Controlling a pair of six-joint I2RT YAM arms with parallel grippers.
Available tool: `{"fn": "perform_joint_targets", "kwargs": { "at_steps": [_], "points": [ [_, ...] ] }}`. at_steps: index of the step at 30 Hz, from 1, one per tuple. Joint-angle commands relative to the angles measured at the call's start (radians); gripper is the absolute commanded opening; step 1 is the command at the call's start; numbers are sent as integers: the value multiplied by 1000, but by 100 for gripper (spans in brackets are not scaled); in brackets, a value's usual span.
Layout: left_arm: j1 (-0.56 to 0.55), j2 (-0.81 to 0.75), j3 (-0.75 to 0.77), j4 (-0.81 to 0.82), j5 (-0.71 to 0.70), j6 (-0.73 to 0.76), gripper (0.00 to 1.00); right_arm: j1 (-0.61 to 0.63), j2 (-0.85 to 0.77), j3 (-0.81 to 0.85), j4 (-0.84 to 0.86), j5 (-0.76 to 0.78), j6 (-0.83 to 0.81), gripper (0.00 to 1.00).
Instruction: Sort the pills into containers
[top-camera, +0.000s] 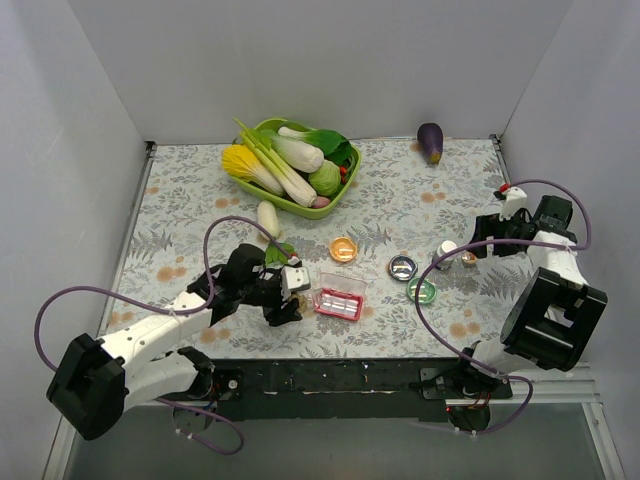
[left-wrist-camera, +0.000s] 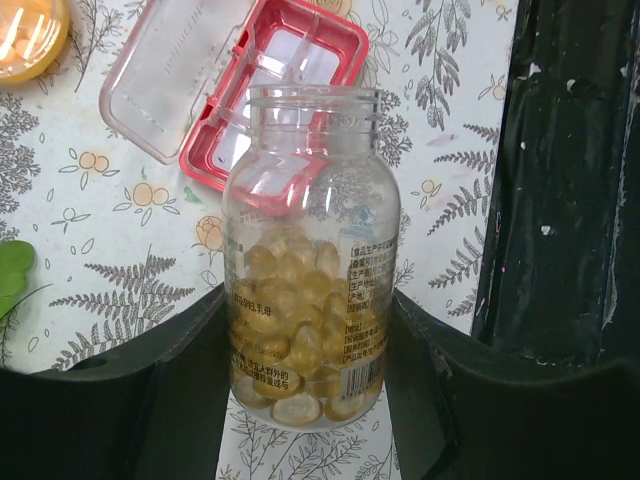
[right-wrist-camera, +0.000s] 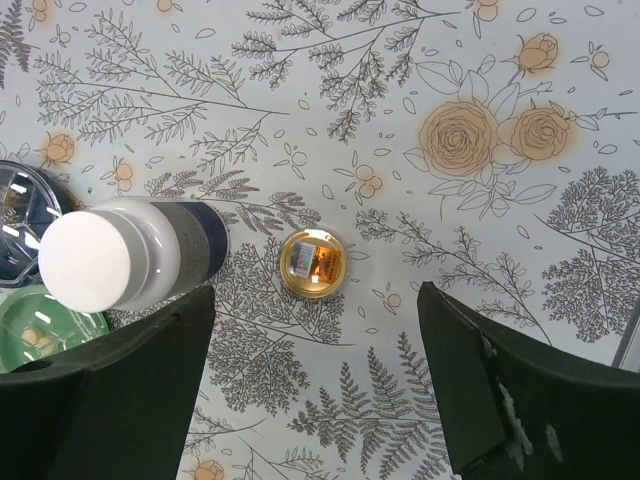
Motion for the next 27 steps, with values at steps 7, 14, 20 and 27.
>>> {"fn": "perform_joint_targets", "kwargs": {
  "at_steps": [7, 14, 20, 27],
  "points": [
    [-11, 41, 23, -43, -64, 82, 0, -21, -50, -19, 34, -88, -1, 90],
    [-34, 113, 90, -125, -133, 76, 0, -37, -64, -26, 38, -110, -7, 91],
    [-48, 156, 124, -171, -194, 32, 0, -53, -70, -32, 33, -134, -11, 91],
    [-85, 207, 170, -227, -247, -1, 0, -64, -83, -36, 38, -140, -7, 92]
  ]
}}
